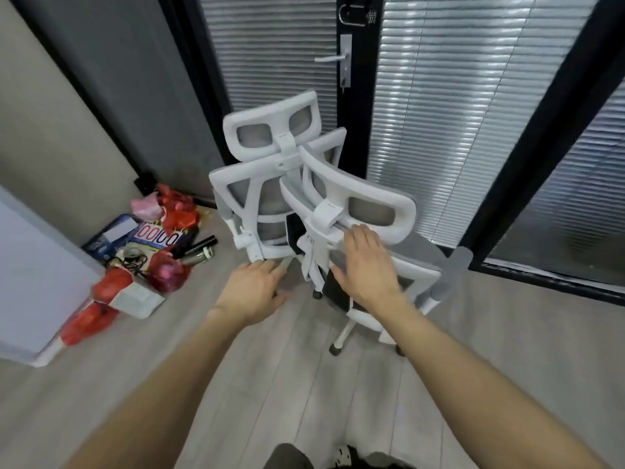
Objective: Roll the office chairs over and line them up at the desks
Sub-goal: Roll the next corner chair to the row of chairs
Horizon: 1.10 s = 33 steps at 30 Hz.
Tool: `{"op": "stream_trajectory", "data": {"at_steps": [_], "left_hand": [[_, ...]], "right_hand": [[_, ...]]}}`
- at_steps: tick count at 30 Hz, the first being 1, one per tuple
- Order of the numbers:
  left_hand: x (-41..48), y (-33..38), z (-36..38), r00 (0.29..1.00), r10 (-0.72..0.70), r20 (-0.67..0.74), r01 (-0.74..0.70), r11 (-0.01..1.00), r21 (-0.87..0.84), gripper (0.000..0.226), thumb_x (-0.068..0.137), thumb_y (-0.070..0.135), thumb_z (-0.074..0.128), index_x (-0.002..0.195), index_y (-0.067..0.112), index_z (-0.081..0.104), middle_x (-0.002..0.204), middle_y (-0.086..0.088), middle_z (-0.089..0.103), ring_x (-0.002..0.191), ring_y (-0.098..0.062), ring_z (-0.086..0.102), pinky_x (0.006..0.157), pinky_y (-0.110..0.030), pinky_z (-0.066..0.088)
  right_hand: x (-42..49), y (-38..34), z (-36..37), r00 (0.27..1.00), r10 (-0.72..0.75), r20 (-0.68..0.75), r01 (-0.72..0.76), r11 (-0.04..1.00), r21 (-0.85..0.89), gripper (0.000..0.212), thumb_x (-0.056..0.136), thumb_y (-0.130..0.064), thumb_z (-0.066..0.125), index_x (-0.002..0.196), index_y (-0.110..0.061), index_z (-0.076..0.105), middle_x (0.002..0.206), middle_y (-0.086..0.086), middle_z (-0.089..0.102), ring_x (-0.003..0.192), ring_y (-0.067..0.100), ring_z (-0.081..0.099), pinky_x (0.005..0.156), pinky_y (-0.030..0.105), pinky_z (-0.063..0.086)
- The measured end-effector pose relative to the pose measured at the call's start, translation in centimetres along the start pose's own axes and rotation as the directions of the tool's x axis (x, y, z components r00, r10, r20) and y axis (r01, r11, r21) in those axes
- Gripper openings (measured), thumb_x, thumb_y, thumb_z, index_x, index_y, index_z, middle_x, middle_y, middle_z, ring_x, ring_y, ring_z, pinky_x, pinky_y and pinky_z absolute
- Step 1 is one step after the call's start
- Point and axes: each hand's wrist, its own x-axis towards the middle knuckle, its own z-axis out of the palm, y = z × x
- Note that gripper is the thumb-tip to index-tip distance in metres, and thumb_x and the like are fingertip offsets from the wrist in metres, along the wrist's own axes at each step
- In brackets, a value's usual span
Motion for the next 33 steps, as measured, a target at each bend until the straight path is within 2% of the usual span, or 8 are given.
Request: {"op": "stream_trajectory", "data": {"at_steps": [2,5,8,13,17,23,26,33], "left_hand": [[4.6,-2.7,-0.3,0.995,0.067,-0.077,-0.068,0.998,-0.015,0.067,0.1,0.069,0.05,0.148,0.023,0.06,0.141,-0.002,0.066,0.133,-0.028,0.062,0.113,-0.044,0.047],[12.0,-6.1,-0.1,0.962,0.21,-0.176,-0.219,0.975,-0.033,0.084,0.099,0.079,0.04,0.16,0.022,0.051,0.163,-0.006,0.052,0.157,-0.03,0.042,0.131,-0.05,0.035],[19.0,-8.2,0.9,0.904,0.392,-0.168,-0.399,0.917,-0.008,0.095,0.103,0.084,0.035,0.17,0.017,0.036,0.176,-0.012,0.034,0.168,-0.031,0.021,0.139,-0.052,0.018],[25.2,-8.5,3.0,0.719,0.679,-0.149,-0.678,0.732,0.064,0.105,0.104,0.087,0.024,0.173,0.007,0.024,0.176,-0.017,0.031,0.166,-0.036,0.022,0.139,-0.054,0.012],[26.2,-8.0,3.9,0.661,0.72,-0.212,-0.722,0.687,0.085,0.11,0.103,0.089,0.028,0.171,0.003,0.028,0.171,-0.022,0.037,0.162,-0.041,0.028,0.137,-0.058,0.015],[25.6,-8.1,4.5,0.593,0.747,-0.301,-0.761,0.642,0.096,0.107,0.103,0.088,0.035,0.166,0.001,0.039,0.167,-0.021,0.044,0.161,-0.04,0.034,0.137,-0.058,0.017],[25.1,-8.1,4.5,0.575,0.756,-0.312,-0.768,0.631,0.114,0.107,0.103,0.088,0.035,0.167,0.002,0.039,0.167,-0.021,0.045,0.16,-0.04,0.035,0.137,-0.058,0.016],[23.1,-5.4,4.4,0.489,0.806,-0.334,-0.821,0.555,0.136,0.103,0.103,0.084,0.045,0.163,0.0,0.043,0.162,-0.022,0.048,0.154,-0.043,0.042,0.135,-0.06,0.021]], "right_hand": [[3.4,0.1,1.3,0.993,0.118,0.006,-0.118,0.993,-0.024,0.086,0.088,-0.056,0.079,0.146,0.001,0.052,0.144,0.021,0.057,0.138,0.042,0.053,0.127,0.054,0.038],[5.8,0.1,4.2,0.966,0.256,0.034,-0.254,0.966,-0.051,0.094,0.09,-0.074,0.066,0.15,-0.003,0.049,0.144,0.016,0.056,0.135,0.038,0.052,0.127,0.053,0.035],[5.9,-1.0,6.6,0.93,0.368,0.002,-0.366,0.925,-0.102,0.105,0.092,-0.086,0.051,0.153,-0.001,0.046,0.145,0.016,0.053,0.138,0.039,0.049,0.131,0.057,0.027],[5.9,-2.7,7.0,0.864,0.502,-0.043,-0.503,0.855,-0.128,0.115,0.091,-0.095,0.046,0.156,0.0,0.047,0.149,0.016,0.052,0.144,0.039,0.047,0.135,0.057,0.021],[5.9,-3.2,6.4,0.819,0.572,-0.035,-0.565,0.795,-0.219,0.117,0.083,-0.1,0.047,0.151,-0.006,0.051,0.143,0.013,0.053,0.14,0.037,0.048,0.134,0.055,0.021],[5.6,-4.1,6.1,0.764,0.64,-0.08,-0.645,0.758,-0.094,0.117,0.066,-0.096,0.07,0.143,-0.009,0.055,0.14,0.006,0.055,0.136,0.03,0.049,0.13,0.046,0.034],[4.6,-4.7,6.2,0.738,0.671,-0.07,-0.675,0.734,-0.076,0.118,0.066,-0.097,0.07,0.146,-0.012,0.054,0.143,0.004,0.055,0.139,0.027,0.048,0.131,0.042,0.032],[0.0,-5.2,5.5,0.702,0.709,-0.07,-0.712,0.7,-0.048,0.122,0.069,-0.096,0.072,0.153,-0.01,0.052,0.151,0.006,0.055,0.146,0.029,0.046,0.135,0.046,0.028]]}}
